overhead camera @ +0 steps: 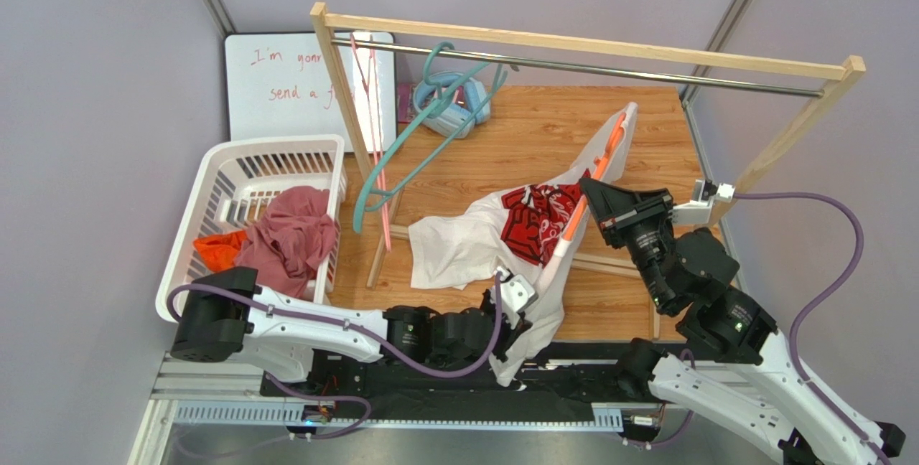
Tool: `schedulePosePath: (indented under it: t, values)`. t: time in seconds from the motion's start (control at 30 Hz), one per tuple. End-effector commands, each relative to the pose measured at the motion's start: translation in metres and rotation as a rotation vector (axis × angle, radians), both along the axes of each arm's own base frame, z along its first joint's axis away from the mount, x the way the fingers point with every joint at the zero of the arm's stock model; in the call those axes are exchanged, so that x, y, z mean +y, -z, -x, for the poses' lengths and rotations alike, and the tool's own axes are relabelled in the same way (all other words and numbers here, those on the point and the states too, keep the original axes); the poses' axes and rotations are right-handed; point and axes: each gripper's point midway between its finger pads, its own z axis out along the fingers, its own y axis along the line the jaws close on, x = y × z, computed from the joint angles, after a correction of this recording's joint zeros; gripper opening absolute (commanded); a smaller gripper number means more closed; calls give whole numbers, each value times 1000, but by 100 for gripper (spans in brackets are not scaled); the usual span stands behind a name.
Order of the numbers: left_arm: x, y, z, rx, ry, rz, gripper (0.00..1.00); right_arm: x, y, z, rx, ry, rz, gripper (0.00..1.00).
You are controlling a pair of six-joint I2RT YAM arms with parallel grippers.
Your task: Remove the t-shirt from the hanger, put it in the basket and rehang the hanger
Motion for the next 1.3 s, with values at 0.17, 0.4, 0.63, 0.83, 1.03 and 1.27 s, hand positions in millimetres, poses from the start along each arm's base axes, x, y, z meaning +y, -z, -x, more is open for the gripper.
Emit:
schedulePosePath:
  t: [0.17, 0.4, 0.63, 0.83, 1.03, 1.27]
  values:
    - [90, 75, -14, 179, -294, -128, 0, -54, -61, -1, -106, 223, -246, 0]
    - [131, 85, -26, 172, -419, -199, 0, -50, -67, 5, -113, 172, -324, 0]
    - [91, 35, -49, 66, -376, -181, 0, 9, -36, 46, 72, -237, -337, 0]
    - [35, -13, -81, -28, -390, -133, 0, 19, -5, 83, 327, -386, -386, 0]
    - [17, -22, -131, 4, -546, -170, 0, 5, -8, 105, 391, -415, -414, 0]
    - [22, -21, -189, 36, -596, -151, 0, 1, -16, 135, 402, -522, -380, 0]
